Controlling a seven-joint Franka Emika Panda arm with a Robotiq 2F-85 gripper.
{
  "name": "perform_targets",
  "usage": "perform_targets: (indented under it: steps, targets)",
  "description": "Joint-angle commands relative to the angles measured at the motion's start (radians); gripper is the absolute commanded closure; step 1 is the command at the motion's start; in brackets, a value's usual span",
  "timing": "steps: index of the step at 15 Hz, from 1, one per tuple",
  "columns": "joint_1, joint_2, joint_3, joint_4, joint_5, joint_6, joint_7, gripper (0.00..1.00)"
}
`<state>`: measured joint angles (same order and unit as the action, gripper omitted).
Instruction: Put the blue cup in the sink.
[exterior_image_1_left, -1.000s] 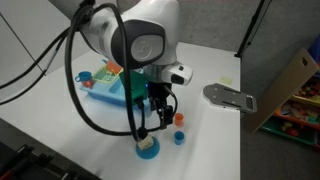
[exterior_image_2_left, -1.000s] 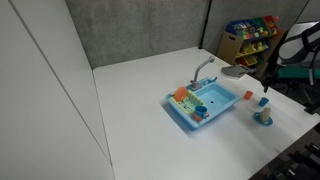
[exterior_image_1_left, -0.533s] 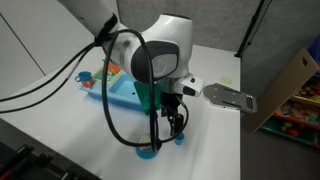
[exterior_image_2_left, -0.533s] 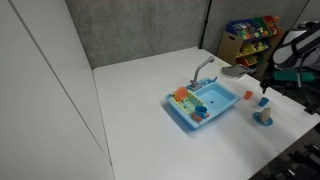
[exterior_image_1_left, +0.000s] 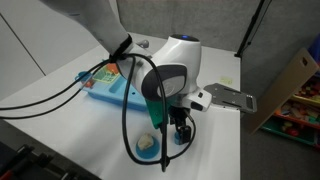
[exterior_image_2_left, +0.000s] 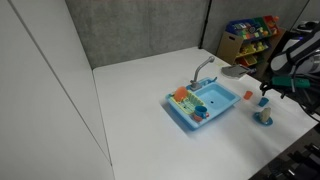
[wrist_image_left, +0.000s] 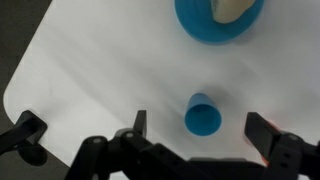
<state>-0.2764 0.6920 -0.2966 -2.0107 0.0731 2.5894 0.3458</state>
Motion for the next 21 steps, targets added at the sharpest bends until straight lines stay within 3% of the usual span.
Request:
perform_targets:
  steps: [1,21]
  targets:
    - [-0.025,0.043,0.010,0.037,0.038,0.037,-0.037,0.00]
    - [-0.060,0.173,0.052,0.158,0.109,0.056,-0.069,0.00]
